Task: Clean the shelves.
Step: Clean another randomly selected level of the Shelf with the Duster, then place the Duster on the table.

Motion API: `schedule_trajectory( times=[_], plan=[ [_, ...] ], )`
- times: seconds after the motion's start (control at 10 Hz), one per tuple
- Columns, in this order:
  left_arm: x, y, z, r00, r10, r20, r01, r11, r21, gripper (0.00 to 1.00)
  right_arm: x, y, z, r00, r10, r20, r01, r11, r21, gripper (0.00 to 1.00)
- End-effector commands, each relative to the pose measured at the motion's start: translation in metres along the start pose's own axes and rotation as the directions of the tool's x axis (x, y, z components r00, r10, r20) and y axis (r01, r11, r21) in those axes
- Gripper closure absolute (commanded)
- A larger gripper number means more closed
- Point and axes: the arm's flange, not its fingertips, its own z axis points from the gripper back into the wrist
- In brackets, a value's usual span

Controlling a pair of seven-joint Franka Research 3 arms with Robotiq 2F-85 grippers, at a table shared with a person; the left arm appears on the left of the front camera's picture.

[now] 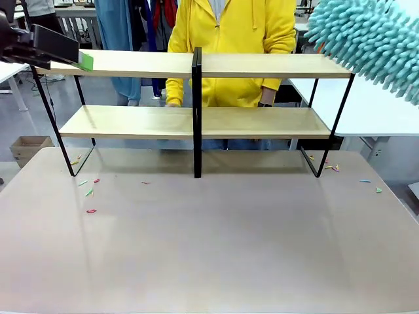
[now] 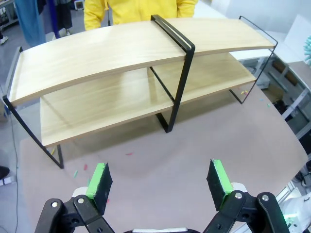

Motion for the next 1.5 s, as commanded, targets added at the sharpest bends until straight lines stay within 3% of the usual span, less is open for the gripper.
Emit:
schedule_trajectory(
  times=[0.0,1.4],
  plan=[
    [0.0005,0.0008,0.0001,1.000,0.002,0.001,-0.002,1.000,0.003,0.00,0.0010,0.0010,-0.0007,1.000,0.019,0.006,-0.019,1.000,0.013,0.88],
    [0.0005,0.0008,0.0001,1.000,0.002,0.001,-0.002,1.000,0.003,0.00,0.0010,0.0010,-0.0007,1.000,0.019,0.006,-0.019,1.000,0.013,0.88]
  ],
)
